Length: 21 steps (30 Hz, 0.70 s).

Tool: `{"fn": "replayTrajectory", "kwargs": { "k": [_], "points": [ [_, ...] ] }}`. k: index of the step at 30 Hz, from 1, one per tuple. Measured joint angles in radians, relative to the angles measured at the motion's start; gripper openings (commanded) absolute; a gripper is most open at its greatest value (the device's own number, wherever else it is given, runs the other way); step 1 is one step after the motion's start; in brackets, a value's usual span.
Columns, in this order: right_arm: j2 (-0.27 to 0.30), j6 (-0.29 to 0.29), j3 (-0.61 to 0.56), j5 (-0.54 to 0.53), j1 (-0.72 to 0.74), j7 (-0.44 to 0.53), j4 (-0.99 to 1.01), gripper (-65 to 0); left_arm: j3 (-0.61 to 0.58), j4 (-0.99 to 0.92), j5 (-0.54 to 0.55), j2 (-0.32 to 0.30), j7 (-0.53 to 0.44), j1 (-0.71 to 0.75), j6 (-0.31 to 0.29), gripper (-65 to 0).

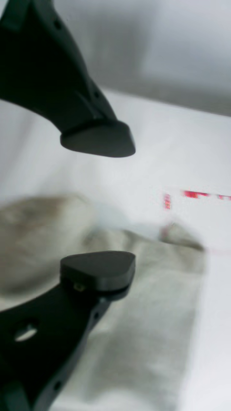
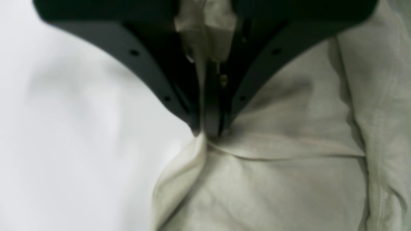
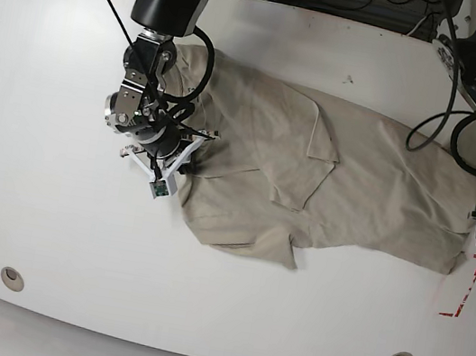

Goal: Layout the t-shirt on the table in an organized manner, then fold the t-shirt properly
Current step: 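Grasp the shirt hem corner with the left gripper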

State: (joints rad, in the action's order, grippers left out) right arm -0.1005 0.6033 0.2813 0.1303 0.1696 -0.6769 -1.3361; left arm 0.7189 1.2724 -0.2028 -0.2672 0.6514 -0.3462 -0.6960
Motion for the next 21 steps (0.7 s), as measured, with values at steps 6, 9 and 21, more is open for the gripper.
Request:
{"fn": "replayTrajectory", "kwargs": {
  "k": [6,9,21],
  "points": [
    [0.0,0.0,0.0,0.0,0.0,0.001,0.0,-63.6,-0.011,-0.208,0.013,-0.021,-0.097,-0.085,0.028,-20.8],
    [0.0,0.0,0.0,0.0,0.0,0.0,0.0,-63.6,-0.01,-0.33,0.006,-0.043,-0.149,-0.127,0.069,-16.4],
    [-0.002,0.0,0.0,0.003,0.003,-0.001,0.0,-63.6,-0.129,-0.737,0.01,-0.11,-0.394,-0.223,0.238,-12.9]
  ]
}}
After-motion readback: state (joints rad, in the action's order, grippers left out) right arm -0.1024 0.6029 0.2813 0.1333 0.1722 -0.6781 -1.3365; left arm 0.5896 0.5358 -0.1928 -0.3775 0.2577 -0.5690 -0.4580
